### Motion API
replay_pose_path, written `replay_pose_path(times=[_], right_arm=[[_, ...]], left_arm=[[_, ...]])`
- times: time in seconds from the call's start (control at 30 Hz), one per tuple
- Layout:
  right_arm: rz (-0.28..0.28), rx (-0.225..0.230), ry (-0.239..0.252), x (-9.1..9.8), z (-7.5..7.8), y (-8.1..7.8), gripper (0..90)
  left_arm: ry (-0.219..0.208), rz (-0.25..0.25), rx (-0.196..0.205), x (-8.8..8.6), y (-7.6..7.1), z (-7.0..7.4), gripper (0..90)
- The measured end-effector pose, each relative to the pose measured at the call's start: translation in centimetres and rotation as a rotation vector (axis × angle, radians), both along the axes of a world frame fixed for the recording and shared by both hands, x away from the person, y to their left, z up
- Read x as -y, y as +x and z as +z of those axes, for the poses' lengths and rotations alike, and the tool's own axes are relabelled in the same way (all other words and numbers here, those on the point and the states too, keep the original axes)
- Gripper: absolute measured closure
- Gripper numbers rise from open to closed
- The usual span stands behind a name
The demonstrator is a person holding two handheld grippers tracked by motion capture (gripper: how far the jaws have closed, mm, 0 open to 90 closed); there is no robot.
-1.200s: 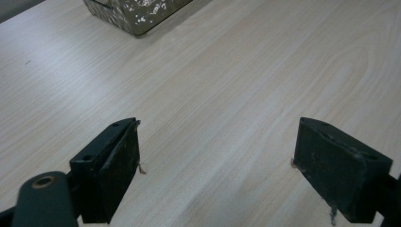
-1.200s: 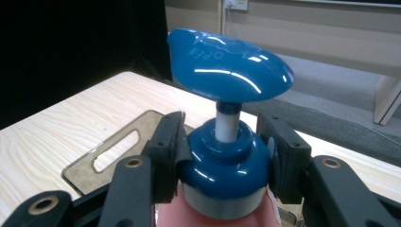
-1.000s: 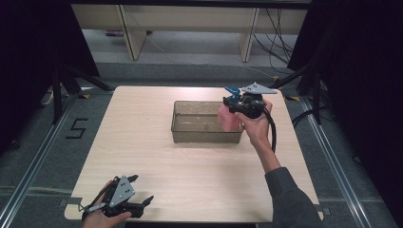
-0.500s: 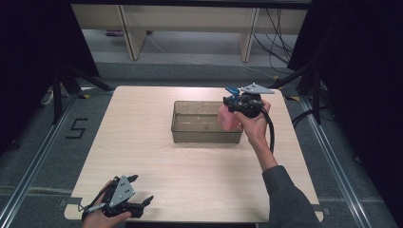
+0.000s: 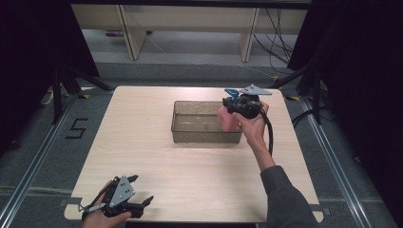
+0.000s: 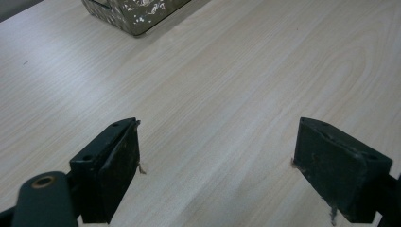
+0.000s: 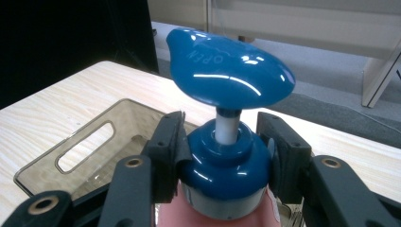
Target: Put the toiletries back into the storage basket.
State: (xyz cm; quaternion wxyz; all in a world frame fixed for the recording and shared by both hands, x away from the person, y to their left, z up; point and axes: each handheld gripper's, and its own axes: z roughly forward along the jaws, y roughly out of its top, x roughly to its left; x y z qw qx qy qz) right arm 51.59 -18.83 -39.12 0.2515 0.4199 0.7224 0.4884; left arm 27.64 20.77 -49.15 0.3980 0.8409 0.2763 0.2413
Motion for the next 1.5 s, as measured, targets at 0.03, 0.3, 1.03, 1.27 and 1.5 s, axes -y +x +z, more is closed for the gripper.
replay_pose_path(times=[0.03, 0.3, 1.03, 1.27, 1.5], right_arm=[[0.007, -0.002, -0.003, 0.0, -0.1, 0.0, 53.8], [-0.007, -0.013, 0.005, 0.3, -0.8, 0.1, 53.8], [-0.008, -0.021, 0.006, 0.6, -2.0, 0.1, 53.8], [-0.007, -0.035, -0.012, 0.9, -2.5, -0.1, 53.8], [-0.015, -0.045, -0.001, 0.7, -3.0, -0.3, 53.8]], left_arm=[[0.005, 0.004, 0.003, 0.0, 0.0, 0.0, 14.7], [-0.004, 0.002, 0.001, 0.0, 0.0, 0.0, 14.7], [-0.002, 0.007, 0.009, 0.1, 0.0, -0.1, 14.8], [0.003, 0.004, 0.005, 0.0, 0.0, 0.0, 14.7], [0.003, 0.005, -0.001, 0.0, 0.0, 0.0, 14.7]])
